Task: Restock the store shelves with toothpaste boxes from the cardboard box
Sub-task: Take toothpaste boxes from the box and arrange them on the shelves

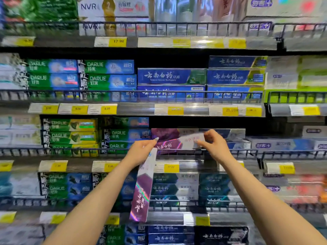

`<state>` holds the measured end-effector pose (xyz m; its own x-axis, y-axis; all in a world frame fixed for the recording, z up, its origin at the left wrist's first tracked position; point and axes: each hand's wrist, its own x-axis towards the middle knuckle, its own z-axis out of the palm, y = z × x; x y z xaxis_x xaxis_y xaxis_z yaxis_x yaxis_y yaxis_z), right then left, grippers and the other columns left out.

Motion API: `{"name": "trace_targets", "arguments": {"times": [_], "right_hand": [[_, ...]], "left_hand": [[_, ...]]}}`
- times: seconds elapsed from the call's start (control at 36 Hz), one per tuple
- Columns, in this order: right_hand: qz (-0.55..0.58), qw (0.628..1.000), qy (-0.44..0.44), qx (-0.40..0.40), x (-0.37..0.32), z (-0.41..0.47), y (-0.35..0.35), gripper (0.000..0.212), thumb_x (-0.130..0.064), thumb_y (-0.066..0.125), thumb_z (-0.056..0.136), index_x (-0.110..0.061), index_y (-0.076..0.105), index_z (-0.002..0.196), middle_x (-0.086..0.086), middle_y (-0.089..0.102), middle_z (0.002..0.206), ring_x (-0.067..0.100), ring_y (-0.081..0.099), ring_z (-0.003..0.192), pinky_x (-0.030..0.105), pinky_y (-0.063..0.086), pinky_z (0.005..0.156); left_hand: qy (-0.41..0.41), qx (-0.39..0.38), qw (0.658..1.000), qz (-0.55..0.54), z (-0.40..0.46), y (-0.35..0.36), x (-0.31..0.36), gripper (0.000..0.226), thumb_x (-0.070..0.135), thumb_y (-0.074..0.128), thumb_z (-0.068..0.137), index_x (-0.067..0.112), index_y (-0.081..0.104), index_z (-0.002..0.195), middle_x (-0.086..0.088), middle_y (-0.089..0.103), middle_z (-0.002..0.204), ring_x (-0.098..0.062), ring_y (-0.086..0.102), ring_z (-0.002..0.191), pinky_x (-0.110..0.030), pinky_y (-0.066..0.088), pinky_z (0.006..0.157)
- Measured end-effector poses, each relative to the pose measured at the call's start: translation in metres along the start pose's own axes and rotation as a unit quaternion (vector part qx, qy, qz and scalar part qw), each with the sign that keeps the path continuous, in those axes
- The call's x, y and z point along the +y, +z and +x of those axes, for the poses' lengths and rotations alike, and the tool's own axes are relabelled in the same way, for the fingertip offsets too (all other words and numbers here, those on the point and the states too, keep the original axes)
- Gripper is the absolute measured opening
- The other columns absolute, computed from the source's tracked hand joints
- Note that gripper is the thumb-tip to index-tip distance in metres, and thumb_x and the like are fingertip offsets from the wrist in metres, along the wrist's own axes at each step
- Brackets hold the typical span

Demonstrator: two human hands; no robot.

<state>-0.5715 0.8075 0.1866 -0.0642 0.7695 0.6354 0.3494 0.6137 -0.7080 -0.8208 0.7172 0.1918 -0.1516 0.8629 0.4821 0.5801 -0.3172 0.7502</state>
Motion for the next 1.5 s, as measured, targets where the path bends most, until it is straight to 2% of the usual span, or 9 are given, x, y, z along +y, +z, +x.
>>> {"name": "trace_targets", "arguments": {"times": [0.17, 0.33, 0.47, 0.58, 0.72, 0.83, 1.0, 1.25, 1.5], "right_hand": [[-0.227, 0.971, -0.028, -0.062, 0.008, -0.002, -0.005, 0.025, -0.028, 0.062, 0.089, -0.012, 0.068, 0.107, 0.007, 0.064, 0.108, 0.023, 0.059, 0.102, 0.034, 0.045, 0.087], [-0.176, 0.975, -0.122, -0.051, -0.021, -0.019, -0.005, 0.033, -0.037, 0.063, 0.085, -0.013, 0.066, 0.109, 0.001, 0.061, 0.106, 0.014, 0.055, 0.101, 0.022, 0.042, 0.082], [-0.049, 0.965, -0.02, -0.258, -0.048, -0.05, 0.012, 0.051, -0.048, 0.07, 0.074, -0.019, 0.062, 0.116, -0.007, 0.065, 0.109, 0.007, 0.061, 0.1, 0.019, 0.046, 0.086], [0.024, 0.913, 0.058, -0.404, -0.039, -0.067, 0.024, 0.039, -0.025, 0.076, 0.077, -0.011, 0.063, 0.111, 0.004, 0.069, 0.107, 0.013, 0.064, 0.092, 0.028, 0.052, 0.083], [0.065, 0.949, 0.054, -0.305, -0.034, -0.066, 0.008, 0.028, -0.016, 0.074, 0.078, 0.001, 0.064, 0.097, 0.012, 0.067, 0.09, 0.016, 0.062, 0.077, 0.025, 0.05, 0.068], [0.088, 0.958, 0.058, -0.265, -0.033, -0.064, 0.0, 0.039, -0.029, 0.076, 0.073, -0.002, 0.063, 0.098, 0.013, 0.068, 0.092, 0.017, 0.064, 0.08, 0.032, 0.05, 0.074], [0.107, 0.947, 0.09, -0.291, -0.039, -0.066, 0.0, 0.033, -0.021, 0.066, 0.085, -0.003, 0.058, 0.112, 0.013, 0.067, 0.103, 0.018, 0.064, 0.086, 0.033, 0.053, 0.08], [0.103, 0.973, 0.029, -0.202, -0.049, -0.06, -0.021, 0.048, -0.011, 0.067, 0.083, -0.021, 0.048, 0.126, 0.006, 0.064, 0.107, 0.013, 0.062, 0.087, 0.033, 0.055, 0.076], [0.29, 0.953, 0.089, -0.015, -0.029, -0.053, -0.023, 0.036, -0.017, 0.068, 0.082, -0.013, 0.05, 0.113, 0.011, 0.067, 0.1, 0.025, 0.062, 0.081, 0.033, 0.055, 0.075]], "left_hand": [[0.019, 0.007, 1.0, -0.019, 0.007, 0.007, -0.005, 0.037, 0.037, 0.05, 0.094, 0.011, 0.065, 0.116, 0.008, 0.062, 0.105, -0.004, 0.051, 0.098, -0.019, 0.034, 0.084], [0.015, 0.087, 0.996, -0.027, 0.012, 0.011, 0.003, 0.037, 0.043, 0.046, 0.094, 0.015, 0.063, 0.078, -0.002, 0.048, 0.057, -0.012, 0.045, 0.059, -0.022, 0.032, 0.055], [-0.023, 0.182, 0.979, -0.093, 0.015, 0.017, 0.02, 0.056, 0.044, 0.044, 0.095, 0.016, 0.023, 0.052, -0.004, 0.024, 0.052, -0.016, 0.024, 0.048, -0.026, 0.012, 0.044], [-0.063, 0.204, 0.961, -0.177, 0.019, 0.02, 0.029, 0.054, 0.045, 0.045, 0.095, 0.016, 0.024, 0.054, -0.007, 0.028, 0.056, -0.017, 0.03, 0.053, -0.03, 0.017, 0.053], [-0.089, 0.135, 0.956, -0.245, 0.019, 0.017, 0.017, 0.057, 0.068, 0.051, 0.078, 0.012, 0.047, 0.068, -0.014, 0.053, 0.075, -0.021, 0.054, 0.072, -0.033, 0.036, 0.064], [-0.077, 0.011, 0.907, -0.414, 0.008, 0.026, 0.015, 0.034, 0.027, 0.053, 0.093, 0.0, 0.05, 0.112, -0.015, 0.063, 0.103, -0.02, 0.062, 0.091, -0.031, 0.055, 0.076], [-0.045, -0.057, 0.942, -0.328, -0.006, 0.046, 0.02, 0.016, 0.011, 0.062, 0.088, 0.012, 0.056, 0.102, -0.008, 0.067, 0.1, -0.016, 0.066, 0.084, -0.029, 0.057, 0.066], [0.063, -0.236, 0.969, -0.026, -0.008, 0.029, 0.024, 0.046, 0.012, 0.076, 0.076, 0.016, 0.062, 0.119, 0.004, 0.067, 0.08, -0.005, 0.061, 0.07, -0.023, 0.051, 0.065], [0.051, -0.123, 0.99, -0.045, 0.0, 0.005, -0.006, 0.052, 0.03, 0.085, 0.064, 0.022, 0.062, 0.11, 0.0, 0.066, 0.104, -0.014, 0.062, 0.1, -0.03, 0.05, 0.089]]}}
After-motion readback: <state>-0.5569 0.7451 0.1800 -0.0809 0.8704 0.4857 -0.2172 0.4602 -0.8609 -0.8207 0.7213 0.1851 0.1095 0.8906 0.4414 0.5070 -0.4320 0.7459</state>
